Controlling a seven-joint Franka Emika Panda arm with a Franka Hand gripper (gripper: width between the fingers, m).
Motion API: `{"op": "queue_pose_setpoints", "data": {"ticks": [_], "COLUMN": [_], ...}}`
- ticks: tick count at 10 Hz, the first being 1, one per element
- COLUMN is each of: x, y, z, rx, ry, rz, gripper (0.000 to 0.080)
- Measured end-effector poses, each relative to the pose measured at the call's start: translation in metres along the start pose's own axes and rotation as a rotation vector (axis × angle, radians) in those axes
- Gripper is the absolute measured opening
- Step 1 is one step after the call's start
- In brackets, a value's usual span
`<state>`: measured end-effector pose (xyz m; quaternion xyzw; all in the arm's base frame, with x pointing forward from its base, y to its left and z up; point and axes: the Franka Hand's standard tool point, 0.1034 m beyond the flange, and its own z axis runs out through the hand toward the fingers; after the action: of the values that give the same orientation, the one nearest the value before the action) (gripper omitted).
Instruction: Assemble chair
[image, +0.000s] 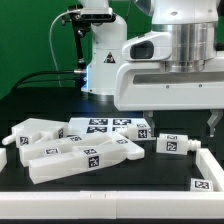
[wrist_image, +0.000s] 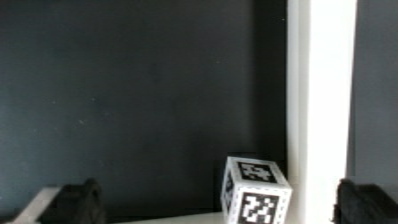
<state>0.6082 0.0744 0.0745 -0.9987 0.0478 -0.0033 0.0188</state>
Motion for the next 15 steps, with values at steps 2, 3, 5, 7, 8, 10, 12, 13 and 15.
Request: {"op": "queue_pose_setpoints", "data": {"ticks": [2,3,5,7,8,10,12,13,15], "x": [0.022,0.022,0.021,0.027,0.034,0.035,0.033,0.032,0.032], "y": [0.003,0.001,0.002,0.010,0.011,0.005,0.003,0.000,0.001], "z": [0.015,0.015,0.016,0.026,0.030,0.039,0.042,0.044,0.046], "rx": [-0.009,-0.008,-0.008,-0.012,-0.013,-0.014,-0.014,-0.014,-0.015], "ry": [0.020,0.021,0.020,0.016,0.021,0.020,0.015,0.013,0.020], "rz": [0.001,-0.002,-0.001,0.000,0.004,0.013,0.026,0.028,0.028], "gripper": [0.0649,0.0649,0.0649,0.0649,0.0649,0.0649,0.0649,0.0649,0.0649]}}
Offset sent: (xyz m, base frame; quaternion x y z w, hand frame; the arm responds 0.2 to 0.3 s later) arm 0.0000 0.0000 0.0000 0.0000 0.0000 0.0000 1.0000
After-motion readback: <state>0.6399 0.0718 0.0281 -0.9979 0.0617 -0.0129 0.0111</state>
